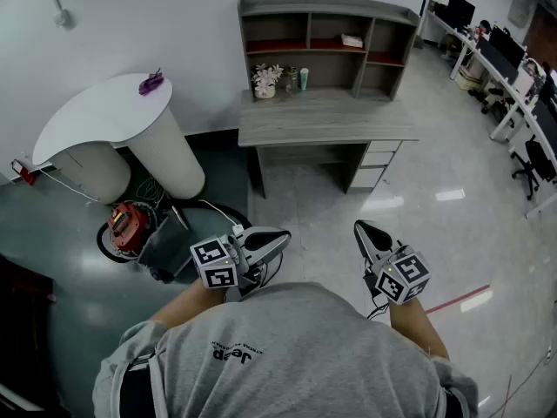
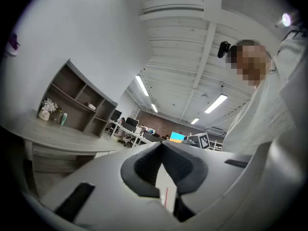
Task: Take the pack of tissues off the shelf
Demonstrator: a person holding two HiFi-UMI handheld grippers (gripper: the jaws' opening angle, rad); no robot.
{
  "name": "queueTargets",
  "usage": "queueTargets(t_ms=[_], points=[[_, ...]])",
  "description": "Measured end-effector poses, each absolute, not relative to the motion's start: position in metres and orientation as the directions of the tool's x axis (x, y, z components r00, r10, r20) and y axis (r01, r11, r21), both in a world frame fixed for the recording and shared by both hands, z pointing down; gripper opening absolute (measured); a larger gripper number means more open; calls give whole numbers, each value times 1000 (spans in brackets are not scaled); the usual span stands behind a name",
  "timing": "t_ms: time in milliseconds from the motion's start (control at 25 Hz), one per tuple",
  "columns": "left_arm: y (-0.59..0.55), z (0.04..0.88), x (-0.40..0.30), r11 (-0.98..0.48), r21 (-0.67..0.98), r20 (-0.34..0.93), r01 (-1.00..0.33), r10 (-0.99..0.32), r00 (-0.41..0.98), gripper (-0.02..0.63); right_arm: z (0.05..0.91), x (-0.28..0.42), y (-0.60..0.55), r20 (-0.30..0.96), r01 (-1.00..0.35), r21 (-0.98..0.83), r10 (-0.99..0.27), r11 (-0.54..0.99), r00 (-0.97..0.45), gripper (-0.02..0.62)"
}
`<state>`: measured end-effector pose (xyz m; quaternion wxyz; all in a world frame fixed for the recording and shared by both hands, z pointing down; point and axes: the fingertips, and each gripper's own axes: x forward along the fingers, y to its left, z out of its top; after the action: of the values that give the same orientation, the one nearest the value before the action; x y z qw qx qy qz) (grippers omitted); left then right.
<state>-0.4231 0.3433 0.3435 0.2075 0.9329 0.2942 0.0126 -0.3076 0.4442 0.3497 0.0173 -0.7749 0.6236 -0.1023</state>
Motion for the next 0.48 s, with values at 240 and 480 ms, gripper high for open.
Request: queueTargets(t_ms=[240, 480], points=[[347, 342, -423, -740, 394, -103, 546, 554, 826, 23, 349, -308, 447, 137, -964, -150, -970, -221, 201, -3], [352, 343, -421, -739, 392, -105, 548, 556, 824, 23, 350, -306, 453, 134, -961, -164, -970, -224, 204, -3]])
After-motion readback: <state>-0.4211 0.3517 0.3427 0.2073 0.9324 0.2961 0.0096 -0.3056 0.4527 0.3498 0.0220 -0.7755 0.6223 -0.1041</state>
